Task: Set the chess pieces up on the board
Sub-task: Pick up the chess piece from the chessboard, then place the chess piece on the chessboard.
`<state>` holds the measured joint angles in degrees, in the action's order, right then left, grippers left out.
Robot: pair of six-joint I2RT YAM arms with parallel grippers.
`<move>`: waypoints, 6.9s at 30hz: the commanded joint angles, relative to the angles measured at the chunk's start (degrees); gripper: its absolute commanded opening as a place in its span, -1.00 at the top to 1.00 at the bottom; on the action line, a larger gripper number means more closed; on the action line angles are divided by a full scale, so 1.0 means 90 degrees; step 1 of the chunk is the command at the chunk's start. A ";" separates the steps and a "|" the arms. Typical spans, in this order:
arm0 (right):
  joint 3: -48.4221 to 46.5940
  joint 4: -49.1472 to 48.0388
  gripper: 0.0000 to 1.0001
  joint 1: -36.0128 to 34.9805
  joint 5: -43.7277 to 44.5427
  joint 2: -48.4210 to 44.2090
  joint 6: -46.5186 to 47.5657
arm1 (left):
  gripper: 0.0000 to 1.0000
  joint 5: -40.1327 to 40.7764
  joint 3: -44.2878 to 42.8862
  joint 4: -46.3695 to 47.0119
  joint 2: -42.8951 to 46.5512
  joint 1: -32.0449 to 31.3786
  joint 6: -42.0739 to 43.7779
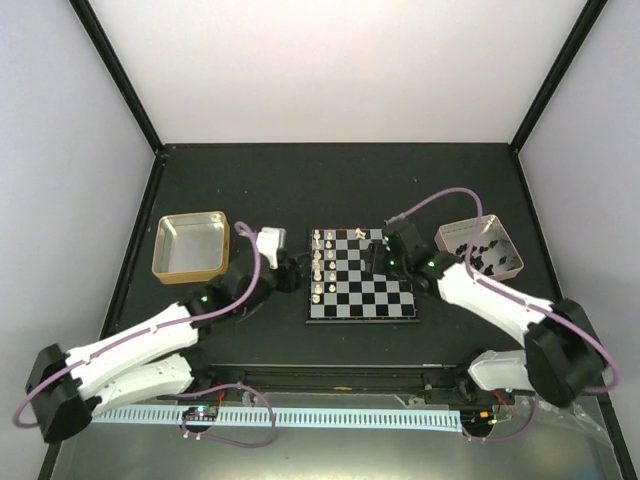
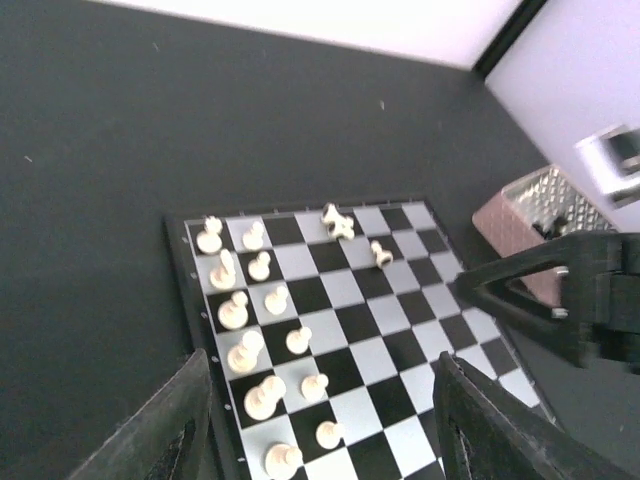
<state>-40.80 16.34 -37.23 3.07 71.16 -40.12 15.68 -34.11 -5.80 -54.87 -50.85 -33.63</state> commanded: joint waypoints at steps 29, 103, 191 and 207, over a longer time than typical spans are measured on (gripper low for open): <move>-0.2537 0.1068 0.27 0.0270 0.1385 0.3707 0.0931 | -0.35 0.0386 0.0443 -0.1206 0.2702 0.0337 0.0256; 0.0477 -0.3162 0.76 0.0270 -0.6694 -0.1725 0.2648 | 0.64 -0.6525 -0.1455 0.0870 -0.0421 0.0737 -0.1243; 0.1066 -0.0671 -0.39 0.0280 0.0228 -0.1150 -0.0562 | 0.36 -0.0377 -0.1857 -0.1515 -0.3941 -0.0942 0.0547; 0.1027 -0.0687 -0.39 0.0280 0.0101 -0.1244 -0.0536 | -0.06 -0.0505 -0.1877 -0.1442 -0.3134 -0.0762 0.0713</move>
<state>-31.35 10.44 -34.87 3.92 60.80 -44.97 10.92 -49.67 -18.59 -86.56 -58.50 -27.99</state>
